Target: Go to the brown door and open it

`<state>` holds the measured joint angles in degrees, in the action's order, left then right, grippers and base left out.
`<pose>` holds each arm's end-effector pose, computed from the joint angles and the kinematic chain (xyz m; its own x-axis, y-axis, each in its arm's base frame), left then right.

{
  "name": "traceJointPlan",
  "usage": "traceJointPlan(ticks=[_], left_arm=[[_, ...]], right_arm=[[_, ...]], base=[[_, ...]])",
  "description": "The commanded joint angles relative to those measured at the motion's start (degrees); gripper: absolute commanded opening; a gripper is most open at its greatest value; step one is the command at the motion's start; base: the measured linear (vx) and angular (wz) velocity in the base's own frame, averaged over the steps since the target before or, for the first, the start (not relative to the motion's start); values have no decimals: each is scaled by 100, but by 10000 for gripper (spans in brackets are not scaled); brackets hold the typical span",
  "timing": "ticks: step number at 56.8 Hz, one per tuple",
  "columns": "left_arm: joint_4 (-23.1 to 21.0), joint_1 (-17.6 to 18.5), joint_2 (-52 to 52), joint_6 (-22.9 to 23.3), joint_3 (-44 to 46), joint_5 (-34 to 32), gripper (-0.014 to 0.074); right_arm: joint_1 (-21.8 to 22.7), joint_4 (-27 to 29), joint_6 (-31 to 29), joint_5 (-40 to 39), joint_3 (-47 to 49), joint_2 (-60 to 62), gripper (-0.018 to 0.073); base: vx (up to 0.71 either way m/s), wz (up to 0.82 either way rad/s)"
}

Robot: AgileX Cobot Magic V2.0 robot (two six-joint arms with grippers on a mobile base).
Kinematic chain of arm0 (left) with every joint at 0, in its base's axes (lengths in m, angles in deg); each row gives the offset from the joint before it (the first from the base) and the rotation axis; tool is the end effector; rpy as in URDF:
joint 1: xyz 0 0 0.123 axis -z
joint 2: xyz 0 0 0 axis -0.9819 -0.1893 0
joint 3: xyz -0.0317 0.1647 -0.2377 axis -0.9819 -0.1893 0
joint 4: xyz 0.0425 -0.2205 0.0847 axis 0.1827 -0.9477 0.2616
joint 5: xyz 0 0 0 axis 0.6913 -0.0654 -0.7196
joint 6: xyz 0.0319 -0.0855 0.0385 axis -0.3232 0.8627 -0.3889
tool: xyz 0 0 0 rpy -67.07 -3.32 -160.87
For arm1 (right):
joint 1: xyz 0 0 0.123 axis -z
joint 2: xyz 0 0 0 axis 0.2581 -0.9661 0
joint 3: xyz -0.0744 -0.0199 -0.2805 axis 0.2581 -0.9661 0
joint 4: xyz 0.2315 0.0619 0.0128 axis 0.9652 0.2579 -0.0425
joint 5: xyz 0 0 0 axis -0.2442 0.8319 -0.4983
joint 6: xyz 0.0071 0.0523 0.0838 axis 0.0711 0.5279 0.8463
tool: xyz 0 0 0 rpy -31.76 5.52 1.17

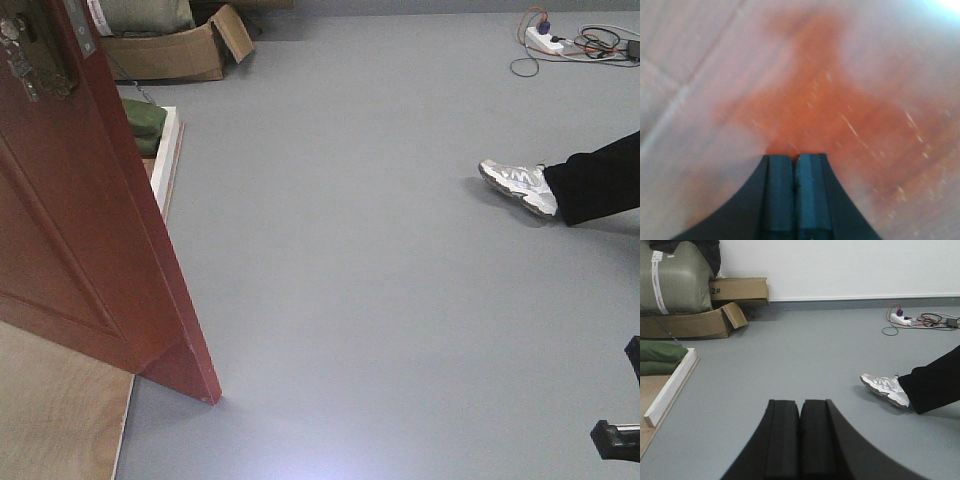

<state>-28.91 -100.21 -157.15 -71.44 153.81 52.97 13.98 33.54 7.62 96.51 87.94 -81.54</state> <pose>0.3656 0.0732 0.4798 -0.2124 -0.6535 -0.7266 0.2401 0.6858 -0.6870 0.0447 0.0026 0.1763 -0.2123 0.0109 -0.9771 -0.0313 0.9993 0.0180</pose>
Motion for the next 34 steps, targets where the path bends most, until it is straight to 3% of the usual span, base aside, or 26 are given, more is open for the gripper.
traceJointPlan(ticks=[1,34], left_arm=[[-327,47,241,-11,183,-138,-3],[-327,47,241,-11,183,-138,-3]], right_arm=[[3,-1,-32,-472,-39,61,0],[3,-1,-32,-472,-39,61,0]], base=[[18,-4],[20,3]])
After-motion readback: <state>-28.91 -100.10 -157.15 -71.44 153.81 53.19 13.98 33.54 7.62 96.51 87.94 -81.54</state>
